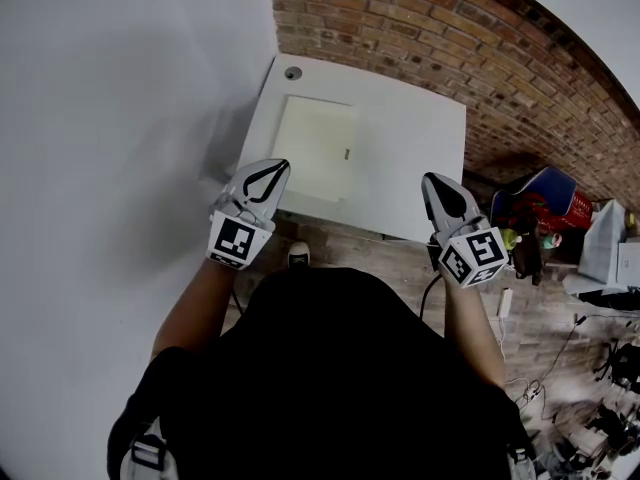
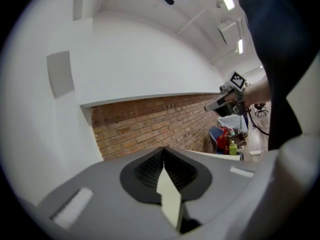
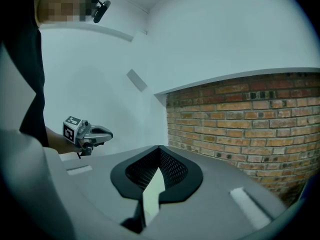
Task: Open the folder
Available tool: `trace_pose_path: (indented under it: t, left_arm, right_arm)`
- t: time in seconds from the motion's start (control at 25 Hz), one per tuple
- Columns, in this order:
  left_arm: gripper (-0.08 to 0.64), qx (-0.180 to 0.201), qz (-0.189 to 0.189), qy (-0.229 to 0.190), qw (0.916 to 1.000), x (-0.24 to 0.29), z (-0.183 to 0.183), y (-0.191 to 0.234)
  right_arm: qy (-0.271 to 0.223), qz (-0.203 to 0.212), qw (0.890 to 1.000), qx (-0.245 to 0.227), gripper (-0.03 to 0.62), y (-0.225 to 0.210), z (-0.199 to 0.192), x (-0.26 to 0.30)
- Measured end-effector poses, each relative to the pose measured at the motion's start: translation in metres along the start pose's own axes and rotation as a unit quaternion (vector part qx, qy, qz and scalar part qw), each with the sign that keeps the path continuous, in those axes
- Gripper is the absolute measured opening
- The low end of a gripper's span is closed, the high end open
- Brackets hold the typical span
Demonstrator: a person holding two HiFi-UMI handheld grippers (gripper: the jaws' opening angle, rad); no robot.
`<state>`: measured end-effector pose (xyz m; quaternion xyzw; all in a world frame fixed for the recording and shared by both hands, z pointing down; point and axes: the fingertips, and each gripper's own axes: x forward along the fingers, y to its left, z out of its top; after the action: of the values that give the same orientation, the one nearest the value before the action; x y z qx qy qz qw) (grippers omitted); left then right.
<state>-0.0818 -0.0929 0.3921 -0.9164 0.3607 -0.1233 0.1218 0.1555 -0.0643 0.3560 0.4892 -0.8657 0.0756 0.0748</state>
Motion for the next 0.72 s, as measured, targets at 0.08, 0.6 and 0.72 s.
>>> trace_pose_path:
  t: [0.08, 0.6, 0.72]
  left_arm:
    - [0.002, -0.002, -0.005, 0.000, 1.0000, 0.003, -0.005, 0.011]
    - [0.002, -0.013, -0.032, -0.007, 0.9994, 0.022, -0.032, 0.076]
    - [0.002, -0.017, -0.030, -0.006, 0.9994, 0.024, -0.042, 0.092]
  right_arm:
    - [0.003, -0.001, 1.000, 0.000, -0.003, 0.002, 0.002, 0.011]
    - [0.017, -0.043, 0.999, 0.011, -0.003, 0.004, 0.005, 0.060]
    - [0.019, -0.053, 0.998, 0.019, -0.003, 0.003, 0.002, 0.068]
